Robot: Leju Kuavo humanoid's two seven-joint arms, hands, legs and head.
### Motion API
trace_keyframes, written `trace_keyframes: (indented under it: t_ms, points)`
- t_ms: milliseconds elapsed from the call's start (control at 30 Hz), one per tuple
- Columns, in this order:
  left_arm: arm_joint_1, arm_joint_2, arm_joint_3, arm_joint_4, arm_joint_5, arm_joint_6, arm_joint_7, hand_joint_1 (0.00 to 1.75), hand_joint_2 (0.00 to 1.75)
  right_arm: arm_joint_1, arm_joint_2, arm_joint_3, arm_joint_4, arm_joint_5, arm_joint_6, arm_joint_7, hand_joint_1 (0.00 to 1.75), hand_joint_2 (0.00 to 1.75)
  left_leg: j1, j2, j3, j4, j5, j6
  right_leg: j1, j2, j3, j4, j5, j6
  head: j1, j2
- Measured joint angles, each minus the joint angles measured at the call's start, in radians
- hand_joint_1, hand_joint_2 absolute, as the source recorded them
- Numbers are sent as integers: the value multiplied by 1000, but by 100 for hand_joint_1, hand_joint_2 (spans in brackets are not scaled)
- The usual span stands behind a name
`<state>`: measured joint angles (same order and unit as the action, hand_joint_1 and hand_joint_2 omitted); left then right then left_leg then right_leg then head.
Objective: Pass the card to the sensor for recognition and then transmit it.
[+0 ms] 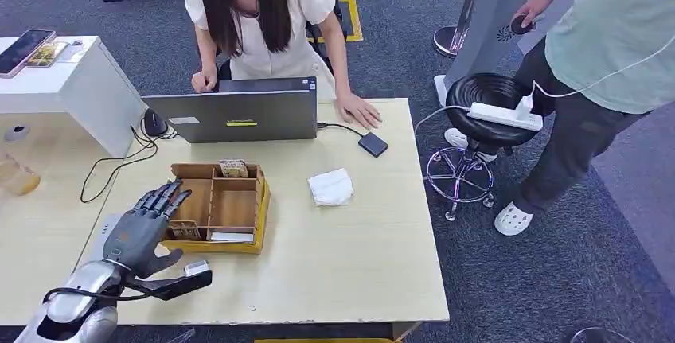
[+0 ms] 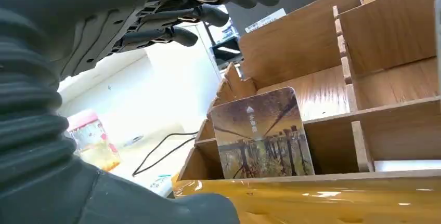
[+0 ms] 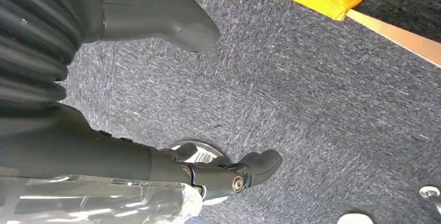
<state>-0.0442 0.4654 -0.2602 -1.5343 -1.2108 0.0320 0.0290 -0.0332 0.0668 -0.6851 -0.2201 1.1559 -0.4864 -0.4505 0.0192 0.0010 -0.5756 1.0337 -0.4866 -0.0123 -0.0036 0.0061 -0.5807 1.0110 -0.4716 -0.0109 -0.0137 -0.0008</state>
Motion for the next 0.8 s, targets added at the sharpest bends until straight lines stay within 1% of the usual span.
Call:
trace_keyframes:
  t_ms: [200, 367, 800]
  points:
    - [-1, 2, -7, 0, -10, -7, 0, 0, 175, 0, 0, -6, -2, 2, 0, -3, 0, 175, 0, 0, 0, 0, 0, 0, 0, 0, 0, 0, 0, 0, 0, 0]
    - [-11, 16, -14, 0, -10, -11, 0, 0, 175, 0, 0, -9, -2, 3, 0, -4, 0, 175, 0, 0, 0, 0, 0, 0, 0, 0, 0, 0, 0, 0, 0, 0]
    - [-18, 30, -20, 0, -10, -22, -2, 0, 175, -1, 0, -11, -2, 6, 0, -7, 0, 175, 0, 0, 0, 0, 0, 0, 0, 0, 0, 0, 0, 0, 0, 0]
